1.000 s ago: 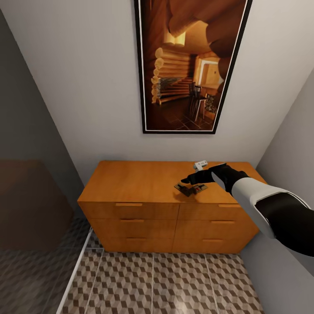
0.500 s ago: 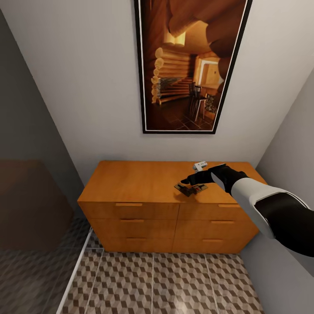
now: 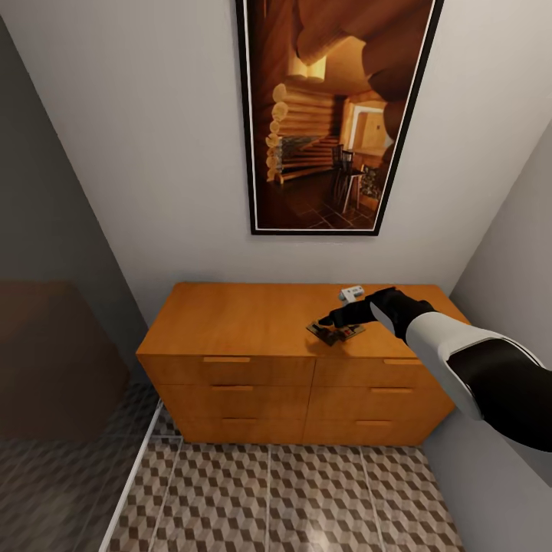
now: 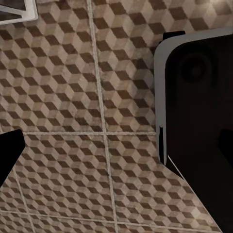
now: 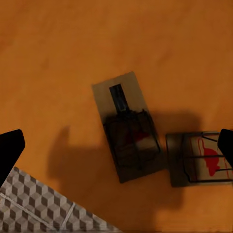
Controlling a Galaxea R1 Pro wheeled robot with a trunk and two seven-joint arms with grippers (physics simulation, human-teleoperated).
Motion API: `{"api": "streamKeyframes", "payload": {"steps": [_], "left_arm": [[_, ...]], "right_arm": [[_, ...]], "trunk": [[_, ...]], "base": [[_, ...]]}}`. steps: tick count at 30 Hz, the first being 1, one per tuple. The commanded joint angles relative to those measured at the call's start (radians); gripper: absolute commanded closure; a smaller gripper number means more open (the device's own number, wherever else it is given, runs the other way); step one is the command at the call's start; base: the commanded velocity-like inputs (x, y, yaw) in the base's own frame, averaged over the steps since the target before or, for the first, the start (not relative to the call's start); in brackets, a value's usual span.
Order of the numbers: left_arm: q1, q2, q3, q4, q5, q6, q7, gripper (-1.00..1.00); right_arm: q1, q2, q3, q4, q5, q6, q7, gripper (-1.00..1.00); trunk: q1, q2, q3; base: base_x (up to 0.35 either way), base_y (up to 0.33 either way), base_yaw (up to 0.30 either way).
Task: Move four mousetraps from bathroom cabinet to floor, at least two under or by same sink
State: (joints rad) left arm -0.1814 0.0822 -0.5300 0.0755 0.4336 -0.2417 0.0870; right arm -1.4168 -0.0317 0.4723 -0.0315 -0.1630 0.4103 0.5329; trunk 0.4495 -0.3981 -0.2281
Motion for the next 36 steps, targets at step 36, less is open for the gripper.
{"api": "streamKeyframes", "payload": {"steps": [36], "left_arm": [[-0.001,-0.002,-0.008,0.003,0.007,-0.005,0.000,-1.00]], "right_arm": [[-0.001,-0.002,0.014,-0.222,0.100,0.285,-0.002,-1.00]], "trunk": [[0.001,-0.002,-0.002]], "base": [[0.000,0.000,0.000]]}}
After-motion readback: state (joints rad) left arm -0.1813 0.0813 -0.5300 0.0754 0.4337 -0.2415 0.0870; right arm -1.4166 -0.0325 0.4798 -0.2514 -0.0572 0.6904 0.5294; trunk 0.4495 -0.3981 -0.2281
